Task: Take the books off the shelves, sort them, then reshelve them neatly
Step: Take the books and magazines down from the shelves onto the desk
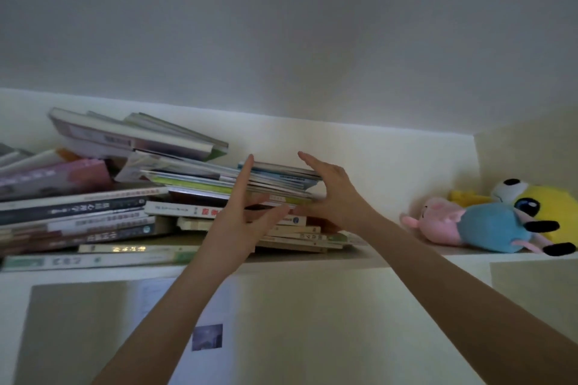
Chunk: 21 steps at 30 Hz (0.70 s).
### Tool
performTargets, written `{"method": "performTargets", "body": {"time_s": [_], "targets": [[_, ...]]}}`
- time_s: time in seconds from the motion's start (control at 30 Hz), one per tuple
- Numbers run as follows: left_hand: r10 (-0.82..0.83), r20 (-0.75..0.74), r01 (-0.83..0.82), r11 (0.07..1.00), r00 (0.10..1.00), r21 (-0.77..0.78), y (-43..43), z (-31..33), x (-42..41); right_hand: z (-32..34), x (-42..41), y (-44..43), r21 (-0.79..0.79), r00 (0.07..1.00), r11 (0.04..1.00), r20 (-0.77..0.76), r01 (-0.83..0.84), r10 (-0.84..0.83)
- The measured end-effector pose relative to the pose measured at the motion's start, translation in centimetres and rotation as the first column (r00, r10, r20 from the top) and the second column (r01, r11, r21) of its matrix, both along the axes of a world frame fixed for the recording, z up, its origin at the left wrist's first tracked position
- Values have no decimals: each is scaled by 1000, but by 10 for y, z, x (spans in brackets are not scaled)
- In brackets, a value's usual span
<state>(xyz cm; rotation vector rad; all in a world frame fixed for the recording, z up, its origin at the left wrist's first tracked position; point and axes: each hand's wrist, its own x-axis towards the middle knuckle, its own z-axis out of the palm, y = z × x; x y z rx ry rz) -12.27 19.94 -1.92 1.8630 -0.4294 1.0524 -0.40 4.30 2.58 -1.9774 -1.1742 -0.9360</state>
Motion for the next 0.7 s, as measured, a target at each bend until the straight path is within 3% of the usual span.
{"method": "performTargets", "body": {"time_s": [0.2, 0.4, 0.57, 0.7], "targets": [[82, -48, -83, 996, 995, -18, 15, 4, -5, 19, -4, 13, -103, 965, 975, 194, 199, -176], [53, -46, -55, 997, 998, -49, 7, 5, -10, 16, -14, 4, -57, 863, 953, 443, 299, -244], [-107, 41, 113, 973, 993, -202, -16, -4, -17, -6, -36, -8, 104, 690, 967, 683, 233, -240], [-186, 183, 239, 913, 965, -330, -41, -10, -13, -48, -50, -1, 265, 661, 946, 679, 185, -319]]}}
